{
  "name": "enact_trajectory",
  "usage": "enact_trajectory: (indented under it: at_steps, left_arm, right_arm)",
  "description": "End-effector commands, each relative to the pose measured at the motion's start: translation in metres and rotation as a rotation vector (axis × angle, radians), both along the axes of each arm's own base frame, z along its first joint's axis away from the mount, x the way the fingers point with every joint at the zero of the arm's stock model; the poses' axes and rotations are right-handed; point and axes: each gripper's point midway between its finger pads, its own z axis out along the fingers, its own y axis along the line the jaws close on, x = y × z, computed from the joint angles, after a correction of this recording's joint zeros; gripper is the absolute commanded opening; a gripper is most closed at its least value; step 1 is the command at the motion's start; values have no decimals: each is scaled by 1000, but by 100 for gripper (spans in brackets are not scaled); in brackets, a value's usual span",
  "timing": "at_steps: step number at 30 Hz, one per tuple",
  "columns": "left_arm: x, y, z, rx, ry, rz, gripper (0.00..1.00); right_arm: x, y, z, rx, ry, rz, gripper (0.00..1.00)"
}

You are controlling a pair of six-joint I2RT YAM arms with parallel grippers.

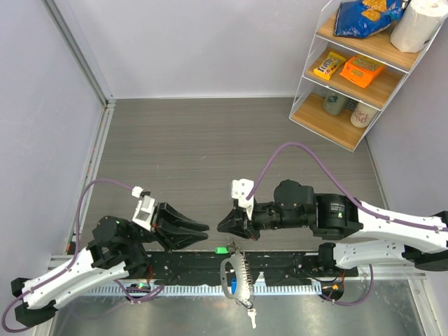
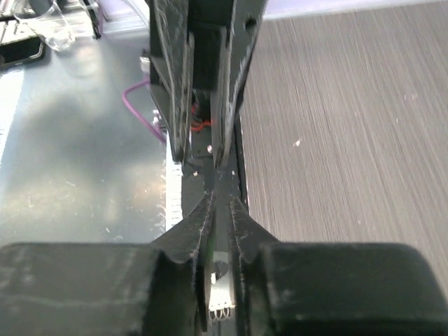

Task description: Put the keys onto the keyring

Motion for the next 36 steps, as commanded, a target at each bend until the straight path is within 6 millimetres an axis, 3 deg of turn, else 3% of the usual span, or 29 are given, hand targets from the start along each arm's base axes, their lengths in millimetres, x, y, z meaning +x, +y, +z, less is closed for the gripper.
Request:
enact_trajectory:
  at_steps: [1,2,3,4,5,6,7,13,16,18,22,28,36]
  left_arm:
    - [14,3,0,18,18,86,30]
    - [18,3,-4,34,33,108,32]
    - [21,3,-8,50,49,122,33]
    - [24,2,-17,81,70,138,34]
    - [27,2,-22,94,82,153,35]
    - [29,2,-26,101,97,162,37]
    - [32,1,-34,116,118,173,38]
    - [41,0,-68,181,217,214,51]
    - [44,-3,-89,210,279,222,55]
    - [45,-3,-101,222,317,229,57]
    - [47,-7,-119,221,400,225,59]
    - [46,-11,-143,265,474,214,63]
    - [48,-12,-162,307,536,228,64]
  right_arm:
    - [11,-14,-21,-13,50,-102,27]
    - [11,-20,-23,-4,66,-124,30]
    - [11,-23,-41,-40,79,-134,36]
    - [13,-28,-43,-30,103,-161,39]
    - [12,-32,-63,-63,119,-170,42]
    - [10,-36,-67,-60,148,-179,43]
    - [15,-40,-88,-97,177,-233,45]
    - [7,-59,-170,-194,360,-321,52]
    - [-2,-65,-193,-202,451,-331,55]
    - [-12,-73,-219,-246,510,-323,56]
    - [-22,-78,-239,-263,589,-326,57]
    - [-25,-79,-254,-292,633,-345,62]
    - [-15,-83,-273,-287,696,-460,66]
